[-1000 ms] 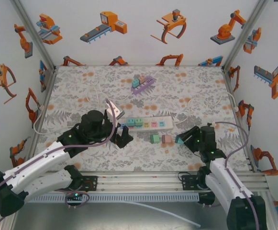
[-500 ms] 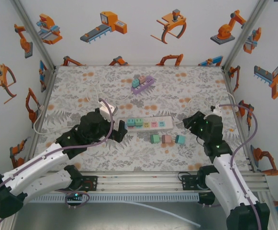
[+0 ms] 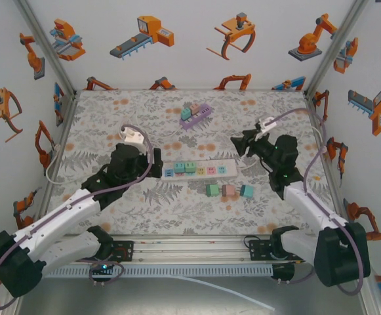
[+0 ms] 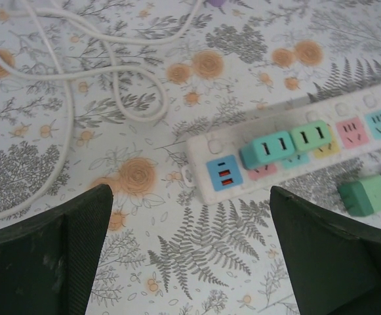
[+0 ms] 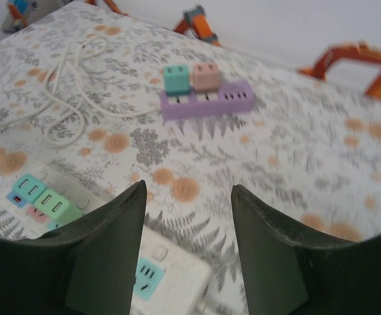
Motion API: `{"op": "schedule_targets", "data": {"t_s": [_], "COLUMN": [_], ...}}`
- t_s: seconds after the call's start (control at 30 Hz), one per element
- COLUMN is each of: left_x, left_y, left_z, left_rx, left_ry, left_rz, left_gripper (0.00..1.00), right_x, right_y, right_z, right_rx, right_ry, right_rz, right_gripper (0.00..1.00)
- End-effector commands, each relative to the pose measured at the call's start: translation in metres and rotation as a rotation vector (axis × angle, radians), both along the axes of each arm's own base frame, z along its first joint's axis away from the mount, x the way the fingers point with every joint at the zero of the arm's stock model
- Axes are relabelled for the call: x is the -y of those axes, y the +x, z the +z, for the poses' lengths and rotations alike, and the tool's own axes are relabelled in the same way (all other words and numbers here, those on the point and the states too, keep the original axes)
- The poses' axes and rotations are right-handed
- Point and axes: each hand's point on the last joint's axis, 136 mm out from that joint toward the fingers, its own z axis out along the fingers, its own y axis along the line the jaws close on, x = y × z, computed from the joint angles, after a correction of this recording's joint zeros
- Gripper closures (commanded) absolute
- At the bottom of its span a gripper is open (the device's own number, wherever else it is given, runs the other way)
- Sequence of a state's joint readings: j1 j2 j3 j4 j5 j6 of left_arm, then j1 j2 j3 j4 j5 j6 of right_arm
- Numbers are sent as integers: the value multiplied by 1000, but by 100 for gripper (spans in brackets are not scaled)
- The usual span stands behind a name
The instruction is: Pull the plug off the socket
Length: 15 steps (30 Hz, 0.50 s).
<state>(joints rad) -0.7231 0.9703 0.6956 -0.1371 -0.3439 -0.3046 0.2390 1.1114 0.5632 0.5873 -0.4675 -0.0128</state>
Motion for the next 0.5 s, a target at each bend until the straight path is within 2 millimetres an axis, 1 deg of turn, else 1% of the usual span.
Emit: {"op": "schedule_targets", "data": {"t_s": [0.0, 0.07, 0.13, 0.27, 0.33, 0.47], "left_x": [-4, -7, -5, 2, 5, 4], "left_y": [10, 16, 21, 27, 28, 31], "left_z": [-6, -16, -26, -43, -52, -69], "left_rx": [-10, -50, -96, -143, -171, -223], "left_ry": [-41, -39, -35, -48, -48, -33], "left_rz": [46, 63, 72, 76, 76, 102], "left_gripper": [3, 3, 3, 3, 3, 0], "right_x": [-46, -68, -82, -107, -121, -139], "right_y": [-24, -35, -38, -43, -49, -54], "right_z": [25, 14, 5, -15, -31, -62], "right_rx": [339, 412, 422, 387, 346, 251], "right_ry": [-195, -261, -286, -329, -376, -478], "right_rz": [266, 385, 467, 614, 694, 794], "right_gripper": [47, 45, 44, 42, 41, 41]}}
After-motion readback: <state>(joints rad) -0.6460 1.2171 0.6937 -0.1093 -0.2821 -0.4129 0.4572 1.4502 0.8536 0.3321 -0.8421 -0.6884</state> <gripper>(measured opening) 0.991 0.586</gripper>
